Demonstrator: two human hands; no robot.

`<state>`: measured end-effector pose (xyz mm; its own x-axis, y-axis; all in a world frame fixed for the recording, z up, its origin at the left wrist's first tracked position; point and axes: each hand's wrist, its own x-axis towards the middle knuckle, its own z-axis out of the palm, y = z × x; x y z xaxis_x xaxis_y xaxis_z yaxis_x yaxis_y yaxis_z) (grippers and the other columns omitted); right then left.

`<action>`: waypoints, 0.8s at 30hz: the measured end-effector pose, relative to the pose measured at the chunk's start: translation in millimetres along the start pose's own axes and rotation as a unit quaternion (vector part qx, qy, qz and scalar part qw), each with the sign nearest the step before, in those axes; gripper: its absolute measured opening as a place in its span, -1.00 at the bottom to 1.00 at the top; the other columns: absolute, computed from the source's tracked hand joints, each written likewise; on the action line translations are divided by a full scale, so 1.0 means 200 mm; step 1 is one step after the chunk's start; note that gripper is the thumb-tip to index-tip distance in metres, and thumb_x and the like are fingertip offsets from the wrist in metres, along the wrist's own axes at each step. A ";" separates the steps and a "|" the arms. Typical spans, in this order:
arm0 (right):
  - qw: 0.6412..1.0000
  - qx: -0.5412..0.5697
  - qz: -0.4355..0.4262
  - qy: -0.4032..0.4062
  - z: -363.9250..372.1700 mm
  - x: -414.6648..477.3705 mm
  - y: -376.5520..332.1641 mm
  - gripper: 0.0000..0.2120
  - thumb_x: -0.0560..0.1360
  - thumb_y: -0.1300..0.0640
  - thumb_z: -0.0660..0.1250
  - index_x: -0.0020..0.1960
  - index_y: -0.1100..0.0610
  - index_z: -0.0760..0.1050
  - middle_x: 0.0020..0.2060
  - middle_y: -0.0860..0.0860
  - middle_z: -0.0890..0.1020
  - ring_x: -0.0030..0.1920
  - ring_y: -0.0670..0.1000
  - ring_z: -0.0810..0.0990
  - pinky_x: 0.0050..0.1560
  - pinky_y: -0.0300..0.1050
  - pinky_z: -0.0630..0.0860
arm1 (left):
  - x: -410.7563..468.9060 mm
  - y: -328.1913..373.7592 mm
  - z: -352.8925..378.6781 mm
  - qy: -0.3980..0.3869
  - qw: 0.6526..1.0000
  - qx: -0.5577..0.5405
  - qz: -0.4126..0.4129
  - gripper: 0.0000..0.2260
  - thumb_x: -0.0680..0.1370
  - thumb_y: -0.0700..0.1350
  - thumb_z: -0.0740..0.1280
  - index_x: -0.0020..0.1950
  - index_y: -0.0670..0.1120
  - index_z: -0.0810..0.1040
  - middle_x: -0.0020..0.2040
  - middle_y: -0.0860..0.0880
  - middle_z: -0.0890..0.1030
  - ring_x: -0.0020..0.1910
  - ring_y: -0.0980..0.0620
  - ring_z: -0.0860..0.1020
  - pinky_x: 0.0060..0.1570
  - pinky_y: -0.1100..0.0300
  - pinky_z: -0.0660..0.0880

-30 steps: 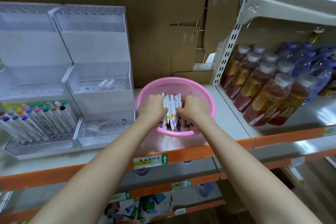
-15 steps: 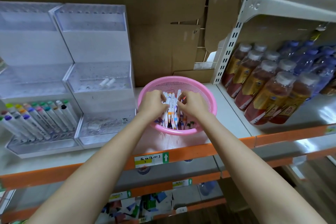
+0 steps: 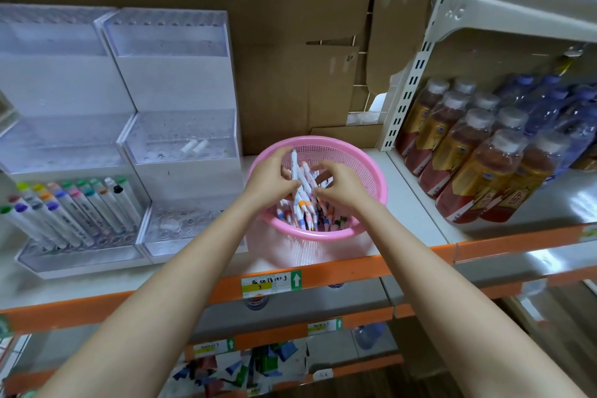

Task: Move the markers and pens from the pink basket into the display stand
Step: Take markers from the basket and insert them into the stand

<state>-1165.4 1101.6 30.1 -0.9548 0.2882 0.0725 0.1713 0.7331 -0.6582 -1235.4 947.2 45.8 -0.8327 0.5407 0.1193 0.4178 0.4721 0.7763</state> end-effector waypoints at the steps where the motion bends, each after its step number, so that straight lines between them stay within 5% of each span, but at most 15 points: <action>1: 1.000 0.018 -0.001 0.008 0.00 0.00 0.00 -0.52 0.38 0.27 0.45 0.28 0.10 0.51 0.13 -0.01 0.61 0.02 -0.11 0.51 -0.01 -0.21 0.43 | 0.00 0.00 0.00 -0.001 1.000 -0.005 0.001 -0.37 0.41 -0.27 0.40 0.45 0.01 0.33 -0.25 0.04 0.53 -0.31 0.12 0.52 -0.18 0.14 0.57; 4: 0.997 0.068 -0.008 0.031 -0.02 0.00 -0.01 -0.43 0.35 0.31 0.44 0.33 0.06 0.47 0.16 -0.04 0.59 0.06 -0.04 0.56 0.07 -0.03 0.56 | -0.01 0.00 -0.01 -0.002 0.999 -0.035 0.012 -0.35 0.40 -0.27 0.42 0.45 0.04 0.34 -0.26 0.02 0.53 -0.27 0.04 0.55 -0.13 -0.02 0.61; 8: 0.993 0.109 -0.018 0.043 -0.05 -0.03 -0.04 -0.33 0.37 0.34 0.43 0.42 0.04 0.36 0.14 -0.06 0.52 0.00 -0.04 0.53 -0.08 -0.23 0.50 | -0.02 0.02 -0.03 0.009 0.996 -0.082 0.020 -0.42 0.41 -0.30 0.43 0.38 0.04 0.40 -0.23 0.00 0.53 -0.22 -0.03 0.59 -0.17 -0.01 0.63; 12: 0.988 0.147 -0.032 0.046 -0.08 -0.08 -0.06 -0.26 0.37 0.38 0.40 0.45 -0.05 0.30 -0.05 -0.07 0.54 -0.15 -0.05 0.55 -0.17 -0.20 0.55 | -0.04 0.03 -0.05 0.018 0.991 -0.122 0.044 -0.43 0.43 -0.33 0.41 0.34 0.06 0.37 -0.09 -0.10 0.55 -0.11 -0.09 0.60 -0.23 -0.02 0.64; 18: 0.988 0.135 -0.042 0.054 -0.12 -0.16 -0.15 -0.34 0.35 0.39 0.37 0.34 -0.06 0.33 -0.20 -0.02 0.49 -0.29 -0.04 0.53 -0.34 -0.09 0.57 | -0.11 0.06 -0.09 0.079 0.986 -0.117 0.091 -0.43 0.41 -0.31 0.44 0.34 0.06 0.39 -0.01 0.19 0.49 -0.13 0.02 0.59 -0.13 0.07 0.62; 21: 0.983 0.148 -0.056 0.088 -0.12 -0.20 -0.21 -0.38 0.36 0.39 0.35 0.30 -0.05 0.30 -0.20 0.02 0.49 -0.28 0.01 0.54 -0.26 0.13 0.61 | -0.15 0.08 -0.14 0.087 0.985 -0.101 0.108 -0.45 0.42 -0.29 0.44 0.30 0.12 0.39 0.02 0.29 0.50 -0.13 0.12 0.58 -0.15 0.06 0.62; 24: 0.974 0.156 -0.088 0.138 -0.09 -0.22 -0.29 -0.40 0.36 0.36 0.38 0.29 -0.03 0.28 -0.16 0.09 0.52 -0.20 0.08 0.57 -0.18 0.12 0.59 | -0.20 0.10 -0.18 0.094 0.981 -0.099 0.135 -0.47 0.44 -0.29 0.40 0.31 0.11 0.38 0.03 0.25 0.52 -0.06 0.15 0.57 -0.09 0.09 0.61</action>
<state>-1128.8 1057.5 79.8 -0.8537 0.3613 0.3749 -0.1116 0.5763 -0.8096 -1207.5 909.8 79.4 -0.7609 0.4811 0.4354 0.5697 0.1739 0.8033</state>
